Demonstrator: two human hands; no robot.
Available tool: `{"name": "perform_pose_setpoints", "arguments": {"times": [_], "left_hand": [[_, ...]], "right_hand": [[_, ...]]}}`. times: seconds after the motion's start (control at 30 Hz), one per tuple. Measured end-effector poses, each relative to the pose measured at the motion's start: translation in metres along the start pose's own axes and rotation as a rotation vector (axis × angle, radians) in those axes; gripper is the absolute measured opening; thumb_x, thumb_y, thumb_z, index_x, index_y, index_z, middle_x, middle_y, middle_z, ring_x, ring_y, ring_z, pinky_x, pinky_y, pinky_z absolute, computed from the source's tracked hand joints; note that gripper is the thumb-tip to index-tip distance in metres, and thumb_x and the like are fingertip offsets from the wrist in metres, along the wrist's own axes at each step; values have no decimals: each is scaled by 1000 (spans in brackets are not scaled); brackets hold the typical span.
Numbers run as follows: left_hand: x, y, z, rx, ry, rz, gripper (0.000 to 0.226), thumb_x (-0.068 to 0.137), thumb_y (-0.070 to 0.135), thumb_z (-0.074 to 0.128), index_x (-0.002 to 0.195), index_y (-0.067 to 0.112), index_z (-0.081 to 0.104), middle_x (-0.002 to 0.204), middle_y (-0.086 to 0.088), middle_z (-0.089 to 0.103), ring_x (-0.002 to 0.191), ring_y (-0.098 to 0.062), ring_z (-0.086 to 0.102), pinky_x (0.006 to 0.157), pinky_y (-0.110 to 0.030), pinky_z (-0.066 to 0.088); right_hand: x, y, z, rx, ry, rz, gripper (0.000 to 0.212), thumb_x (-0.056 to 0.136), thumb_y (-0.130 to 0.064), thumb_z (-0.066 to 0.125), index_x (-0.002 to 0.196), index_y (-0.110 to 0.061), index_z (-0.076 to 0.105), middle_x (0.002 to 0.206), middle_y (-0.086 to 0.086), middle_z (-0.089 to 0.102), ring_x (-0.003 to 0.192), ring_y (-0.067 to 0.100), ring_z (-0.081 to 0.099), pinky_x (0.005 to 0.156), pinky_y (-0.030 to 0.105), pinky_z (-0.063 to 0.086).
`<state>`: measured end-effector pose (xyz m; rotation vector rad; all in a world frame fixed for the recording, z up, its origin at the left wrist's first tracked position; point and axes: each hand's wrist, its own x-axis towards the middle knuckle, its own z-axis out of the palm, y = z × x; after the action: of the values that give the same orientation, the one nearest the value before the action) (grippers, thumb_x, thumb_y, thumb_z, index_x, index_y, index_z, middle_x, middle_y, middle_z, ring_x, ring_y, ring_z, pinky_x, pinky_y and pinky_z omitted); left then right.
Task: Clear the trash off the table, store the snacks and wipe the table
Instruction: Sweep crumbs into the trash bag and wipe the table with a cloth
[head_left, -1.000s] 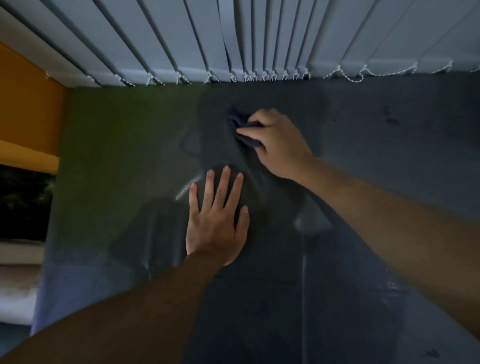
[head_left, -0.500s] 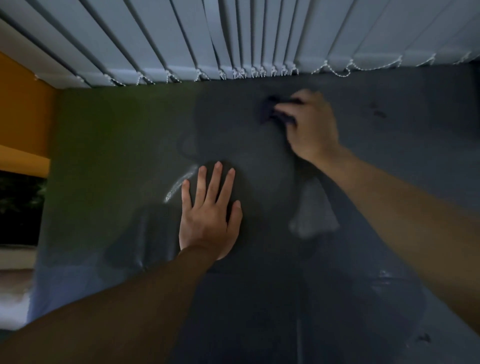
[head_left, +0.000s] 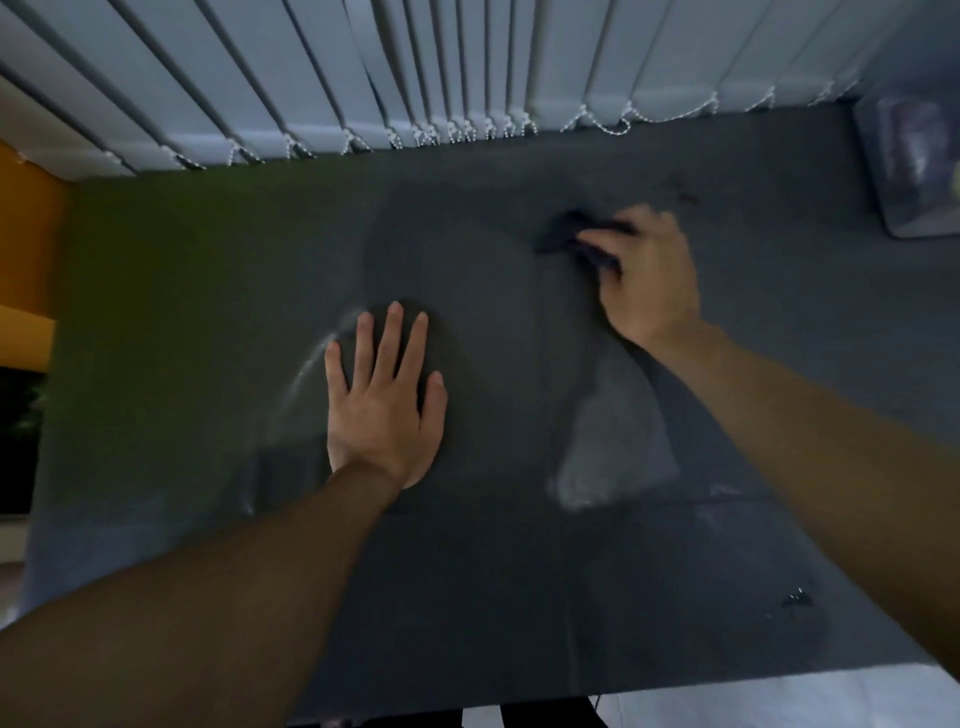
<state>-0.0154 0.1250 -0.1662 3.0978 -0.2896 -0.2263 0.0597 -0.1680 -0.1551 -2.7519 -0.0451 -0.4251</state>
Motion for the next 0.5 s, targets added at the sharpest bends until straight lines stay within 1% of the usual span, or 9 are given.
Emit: {"name": "perform_pose_setpoints", "arguments": {"times": [0.07, 0.1, 0.13, 0.17, 0.3, 0.33, 0.37, 0.43, 0.5], "left_hand": [[1, 1, -1, -4, 3, -3, 64, 101, 48, 12, 160, 28, 3, 169, 3, -1, 155, -22, -5, 124, -53, 2], [1, 2, -2, -7, 5, -4, 64, 101, 48, 12, 160, 28, 5, 169, 2, 2, 155, -23, -4, 124, -54, 3], [1, 2, -3, -18, 4, -7, 64, 101, 48, 14, 161, 27, 7, 169, 2, 4, 155, -23, -2, 124, -54, 3], [1, 3, -4, -38, 7, -11, 64, 100, 48, 16, 160, 27, 10, 168, 1, 8, 155, -24, 0, 124, -54, 4], [4, 5, -12, -144, 56, -27, 66, 94, 50, 34, 154, 23, 34, 162, -3, 31, 152, -28, 17, 124, -51, 6], [9, 8, -16, -162, 78, -48, 65, 91, 50, 40, 149, 21, 42, 156, -5, 40, 148, -29, 26, 124, -50, 7], [16, 13, -19, -183, 111, -73, 62, 89, 49, 44, 142, 19, 49, 147, -8, 48, 142, -31, 35, 124, -49, 10], [33, 25, -25, -230, 169, -92, 56, 87, 47, 46, 133, 17, 56, 132, -9, 56, 130, -31, 45, 123, -50, 15], [51, 38, -27, -249, 177, -32, 56, 90, 45, 44, 139, 17, 53, 137, -8, 53, 133, -29, 43, 123, -49, 13]], "right_hand": [[-3, 4, -5, -31, 72, 344, 35, 89, -14, 54, 118, -25, 71, 113, 11, 60, 99, 39, 53, 85, 46, 47], [-6, -2, -6, -48, 84, 467, 38, 88, -12, 53, 120, -25, 70, 115, 11, 59, 102, 38, 52, 87, 45, 47], [-11, -10, -5, -61, 86, 513, 39, 87, -11, 54, 120, -25, 69, 116, 11, 59, 102, 39, 52, 86, 44, 47], [-17, -18, -4, -52, 78, 481, 39, 86, -12, 53, 118, -25, 70, 115, 10, 59, 99, 39, 53, 84, 44, 48], [-43, -19, -5, 84, -102, -2, 35, 89, -12, 56, 119, -21, 72, 110, 5, 62, 92, 32, 54, 80, 41, 48], [-44, -11, -8, 72, -111, -54, 34, 89, -12, 57, 118, -22, 72, 109, 5, 62, 92, 32, 55, 80, 41, 47], [-43, -2, -12, 45, -76, -31, 32, 90, -13, 58, 117, -23, 72, 108, 5, 62, 91, 33, 55, 80, 42, 47], [-39, 9, -17, -10, 38, 216, 31, 92, -14, 56, 116, -26, 73, 107, 8, 61, 93, 36, 54, 79, 41, 45], [-37, 4, -14, -34, 80, 465, 36, 90, -12, 54, 117, -26, 71, 109, 10, 60, 95, 38, 52, 82, 44, 47]]}}
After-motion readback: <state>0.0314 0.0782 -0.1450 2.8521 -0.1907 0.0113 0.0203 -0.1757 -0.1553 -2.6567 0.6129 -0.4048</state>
